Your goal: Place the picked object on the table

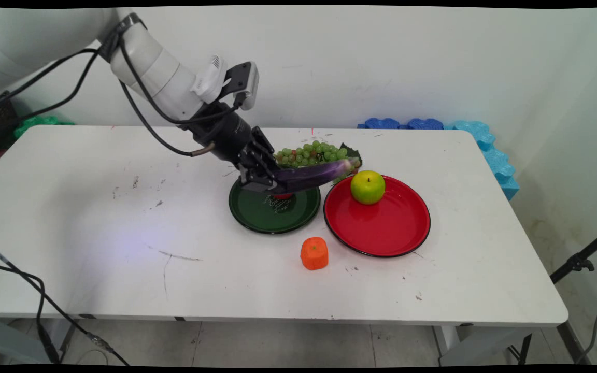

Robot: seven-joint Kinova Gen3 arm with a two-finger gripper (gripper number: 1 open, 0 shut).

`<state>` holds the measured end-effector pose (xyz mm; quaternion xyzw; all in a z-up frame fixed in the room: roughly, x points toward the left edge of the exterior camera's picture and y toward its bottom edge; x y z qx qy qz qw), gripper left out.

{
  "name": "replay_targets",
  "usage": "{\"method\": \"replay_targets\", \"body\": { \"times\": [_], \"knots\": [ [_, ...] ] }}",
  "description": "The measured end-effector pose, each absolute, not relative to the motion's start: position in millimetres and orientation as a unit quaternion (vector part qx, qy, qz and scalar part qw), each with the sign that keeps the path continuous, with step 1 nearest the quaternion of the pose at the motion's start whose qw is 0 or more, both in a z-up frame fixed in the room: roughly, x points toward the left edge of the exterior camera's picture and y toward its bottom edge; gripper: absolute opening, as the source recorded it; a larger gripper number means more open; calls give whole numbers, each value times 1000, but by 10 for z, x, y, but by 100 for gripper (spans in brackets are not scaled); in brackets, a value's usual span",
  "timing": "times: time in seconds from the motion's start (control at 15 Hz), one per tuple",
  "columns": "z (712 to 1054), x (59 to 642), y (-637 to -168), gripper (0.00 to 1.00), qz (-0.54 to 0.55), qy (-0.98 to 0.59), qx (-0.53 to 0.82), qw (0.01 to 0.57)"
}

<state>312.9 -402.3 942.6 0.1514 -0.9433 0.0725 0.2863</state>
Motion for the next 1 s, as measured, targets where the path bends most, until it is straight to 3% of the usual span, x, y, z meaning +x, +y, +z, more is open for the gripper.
{"method": "replay_targets", "body": {
  "times": [0.47, 1.0],
  "knots": [
    [9425, 2917, -3659, 0, 60, -945, 143, 287],
    [9017, 2651, -3275, 0, 33, -952, 148, 266]
  ]
}}
